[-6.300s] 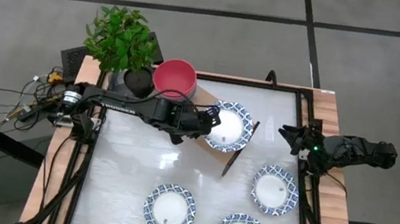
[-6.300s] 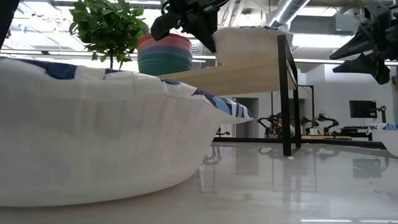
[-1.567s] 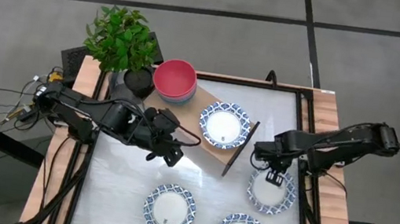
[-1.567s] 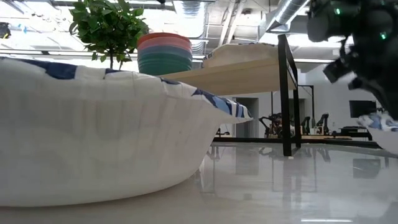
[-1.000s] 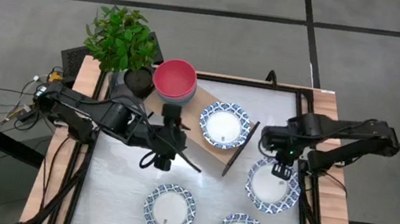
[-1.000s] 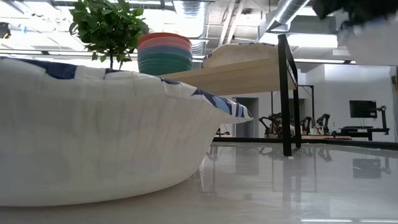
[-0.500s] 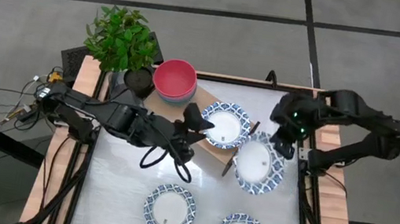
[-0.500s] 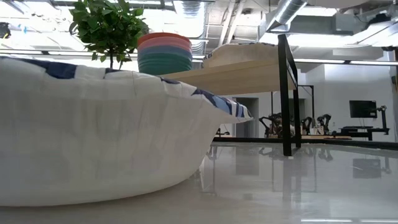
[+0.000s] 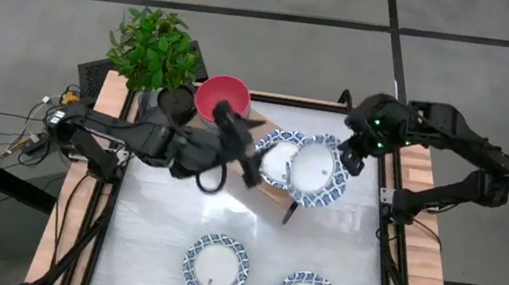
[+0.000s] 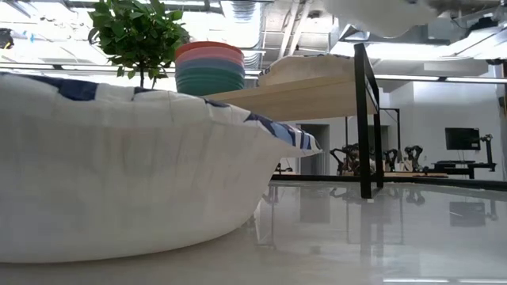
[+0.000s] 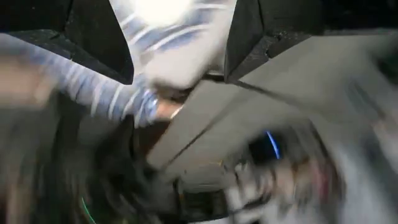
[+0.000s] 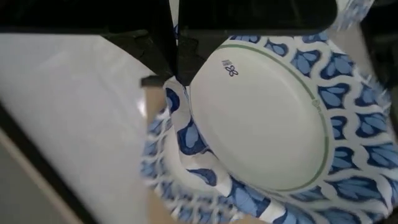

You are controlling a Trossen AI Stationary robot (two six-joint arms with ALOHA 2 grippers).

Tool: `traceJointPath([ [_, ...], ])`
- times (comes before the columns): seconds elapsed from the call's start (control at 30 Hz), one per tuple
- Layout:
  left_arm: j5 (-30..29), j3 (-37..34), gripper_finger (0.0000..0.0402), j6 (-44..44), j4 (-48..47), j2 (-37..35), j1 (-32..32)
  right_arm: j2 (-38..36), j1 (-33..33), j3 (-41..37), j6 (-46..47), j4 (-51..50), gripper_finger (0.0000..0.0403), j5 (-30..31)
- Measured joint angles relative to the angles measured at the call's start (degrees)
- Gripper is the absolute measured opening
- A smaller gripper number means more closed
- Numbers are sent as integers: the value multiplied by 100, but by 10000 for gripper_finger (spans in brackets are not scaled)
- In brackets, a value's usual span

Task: Place and stack bowls onto a shelf
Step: Stack the white patterned bowl on top of the other white patterned bowl on the shelf

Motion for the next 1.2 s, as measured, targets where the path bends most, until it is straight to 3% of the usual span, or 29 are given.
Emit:
traceJointPath([
  [0.07,221,2,238,-1964,-79,-154,73,0,-36,0,86,192,21,214],
  [0.17,920,15,238,-3623,-88,-238,243,0,-64,0,192,604,21,504],
  [0.3,1321,2,238,-4807,-326,-178,458,0,-62,0,206,1171,21,613],
  [0.5,1301,2,238,-6087,-1392,-175,732,0,-62,0,202,1374,21,614],
  [0.6,1330,2,238,-6252,-1520,-172,816,0,-79,0,202,1326,21,616],
  [1.0,1407,8,238,-5000,-1281,-20,759,368,-477,0,136,1325,21,504],
  [1.2,1466,4,238,-4927,-1298,23,750,671,-458,-2,-43,1429,25,444],
])
